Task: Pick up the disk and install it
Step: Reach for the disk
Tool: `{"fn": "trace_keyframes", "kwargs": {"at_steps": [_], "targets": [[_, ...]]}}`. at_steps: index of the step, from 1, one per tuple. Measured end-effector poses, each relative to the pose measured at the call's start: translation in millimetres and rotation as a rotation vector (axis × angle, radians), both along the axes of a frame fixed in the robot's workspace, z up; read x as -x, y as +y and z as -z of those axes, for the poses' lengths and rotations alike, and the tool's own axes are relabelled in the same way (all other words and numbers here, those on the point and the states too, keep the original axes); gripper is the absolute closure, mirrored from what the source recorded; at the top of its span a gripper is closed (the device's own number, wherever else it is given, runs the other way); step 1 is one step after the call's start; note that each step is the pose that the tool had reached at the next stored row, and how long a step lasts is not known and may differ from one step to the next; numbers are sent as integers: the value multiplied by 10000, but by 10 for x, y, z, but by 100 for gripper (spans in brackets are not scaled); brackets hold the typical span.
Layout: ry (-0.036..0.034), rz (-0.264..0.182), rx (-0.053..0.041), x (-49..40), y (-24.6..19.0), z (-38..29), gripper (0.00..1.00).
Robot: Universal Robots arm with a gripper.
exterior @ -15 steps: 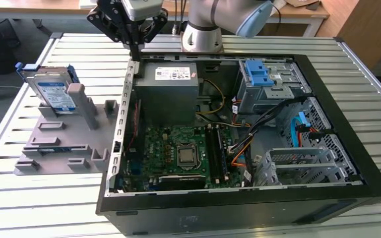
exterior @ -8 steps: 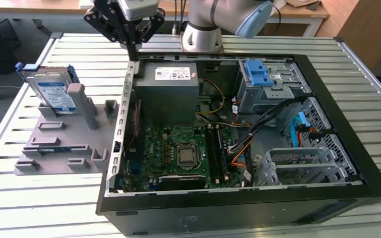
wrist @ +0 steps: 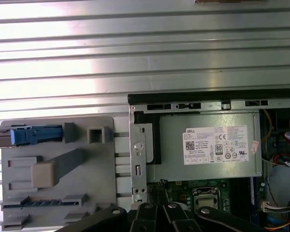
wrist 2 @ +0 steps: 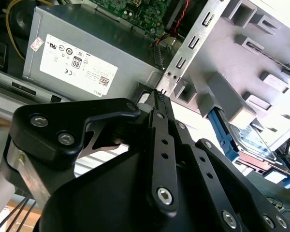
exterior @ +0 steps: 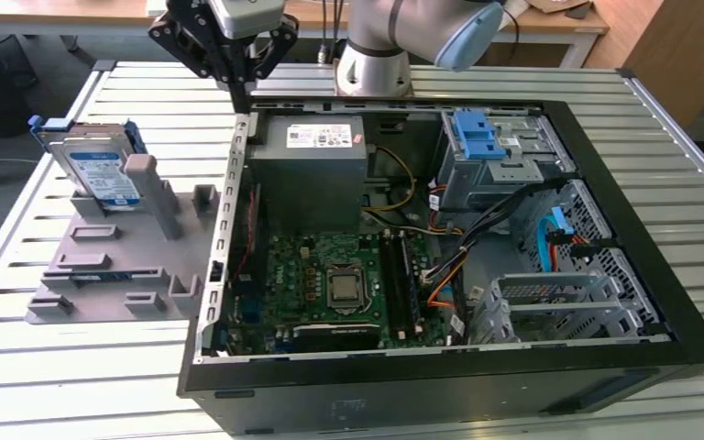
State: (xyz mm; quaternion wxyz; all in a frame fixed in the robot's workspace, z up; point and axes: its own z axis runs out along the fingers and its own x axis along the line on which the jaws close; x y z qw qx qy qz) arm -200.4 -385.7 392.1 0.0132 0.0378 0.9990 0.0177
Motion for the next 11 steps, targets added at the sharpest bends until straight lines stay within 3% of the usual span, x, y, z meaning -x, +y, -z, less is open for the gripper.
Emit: {"fn": "trace_keyframes", "kwargs": {"at_steps": [11], "targets": [[0, 1, 0, 64, 7, 6, 89]]}}
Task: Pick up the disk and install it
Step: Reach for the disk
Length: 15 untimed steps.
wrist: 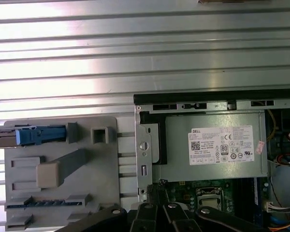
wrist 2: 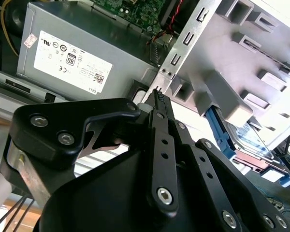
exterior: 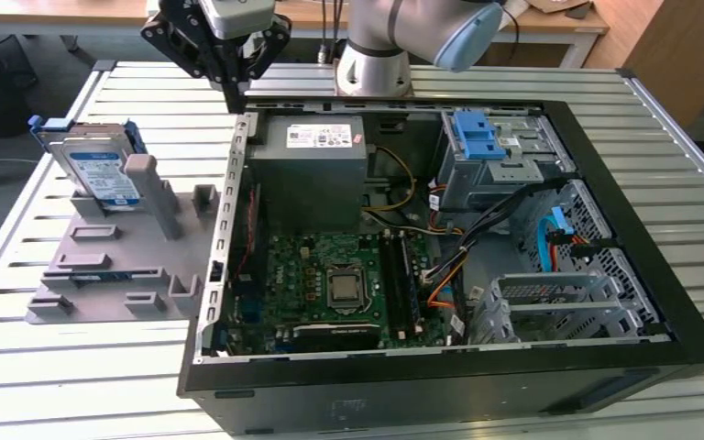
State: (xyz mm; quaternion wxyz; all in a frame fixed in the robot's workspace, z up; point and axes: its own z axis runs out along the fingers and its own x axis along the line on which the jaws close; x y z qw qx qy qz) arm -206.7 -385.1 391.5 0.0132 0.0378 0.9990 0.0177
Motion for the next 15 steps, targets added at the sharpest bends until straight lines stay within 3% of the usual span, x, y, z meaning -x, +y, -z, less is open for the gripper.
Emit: {"fn": "trace_keyframes", "kwargs": {"at_steps": [15], "targets": [[0, 0, 0, 99, 28, 9, 89]]}}
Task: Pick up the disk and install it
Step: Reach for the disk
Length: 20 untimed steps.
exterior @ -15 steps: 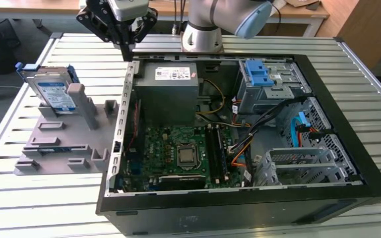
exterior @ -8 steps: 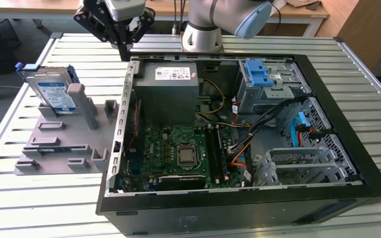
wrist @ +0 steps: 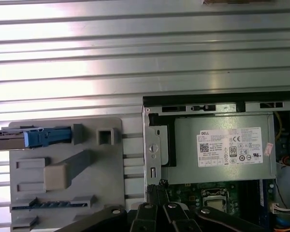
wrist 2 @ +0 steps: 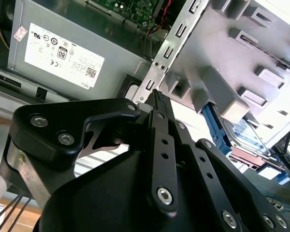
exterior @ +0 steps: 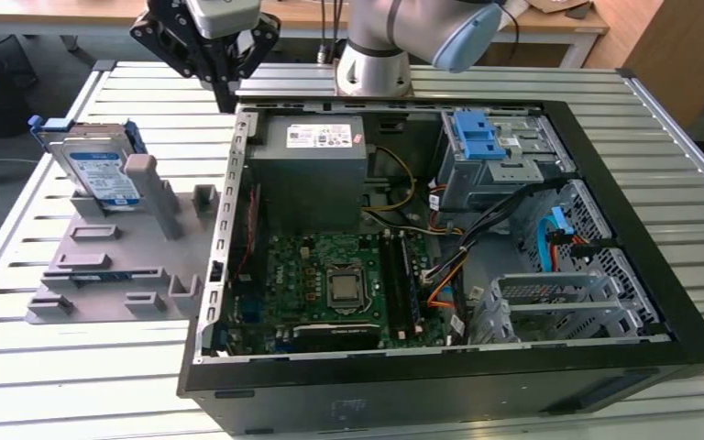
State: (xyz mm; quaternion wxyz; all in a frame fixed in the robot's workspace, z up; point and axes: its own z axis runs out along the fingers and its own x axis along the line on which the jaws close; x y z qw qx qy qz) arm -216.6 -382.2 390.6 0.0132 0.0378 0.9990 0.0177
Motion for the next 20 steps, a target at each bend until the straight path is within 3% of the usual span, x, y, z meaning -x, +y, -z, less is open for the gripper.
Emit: {"fn": "trace_keyframes", "kwargs": {"at_steps": [20], "targets": [[0, 0, 0, 143, 35, 12, 89]]}}
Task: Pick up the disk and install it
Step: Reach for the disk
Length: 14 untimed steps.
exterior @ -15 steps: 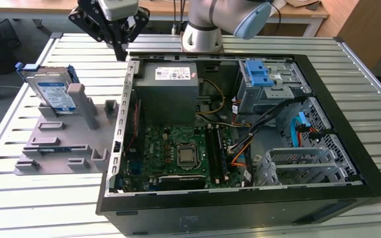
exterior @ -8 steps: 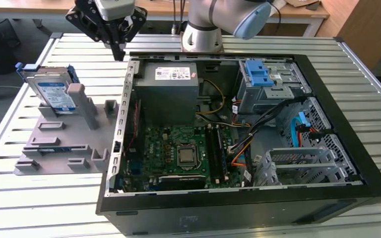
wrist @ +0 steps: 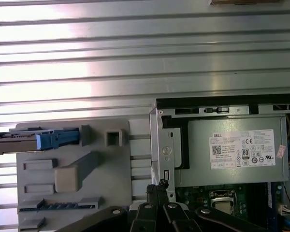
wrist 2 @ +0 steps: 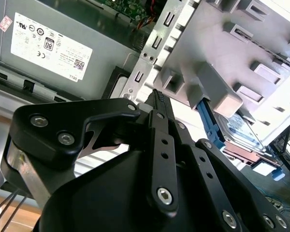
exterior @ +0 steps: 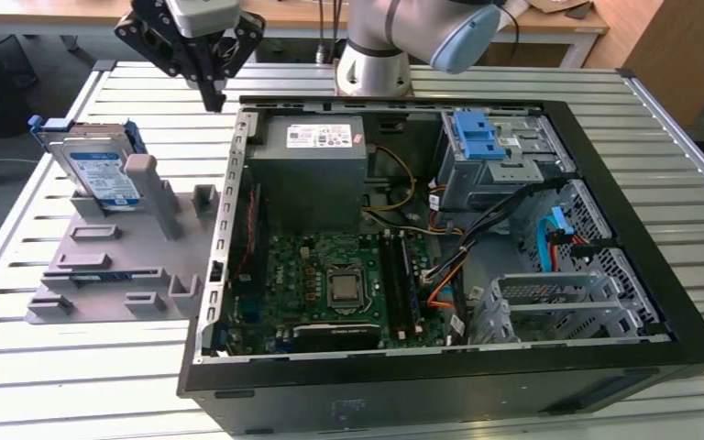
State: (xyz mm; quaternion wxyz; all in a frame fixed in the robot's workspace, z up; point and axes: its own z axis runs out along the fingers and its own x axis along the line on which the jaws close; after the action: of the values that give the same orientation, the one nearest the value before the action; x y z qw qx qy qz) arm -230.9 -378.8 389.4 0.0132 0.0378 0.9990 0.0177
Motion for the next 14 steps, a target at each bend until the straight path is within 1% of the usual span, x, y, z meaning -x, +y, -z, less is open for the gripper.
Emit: {"fn": "trace_keyframes", "kwargs": {"at_steps": [14], "targets": [[0, 1, 0, 135, 49, 8, 89]]}}
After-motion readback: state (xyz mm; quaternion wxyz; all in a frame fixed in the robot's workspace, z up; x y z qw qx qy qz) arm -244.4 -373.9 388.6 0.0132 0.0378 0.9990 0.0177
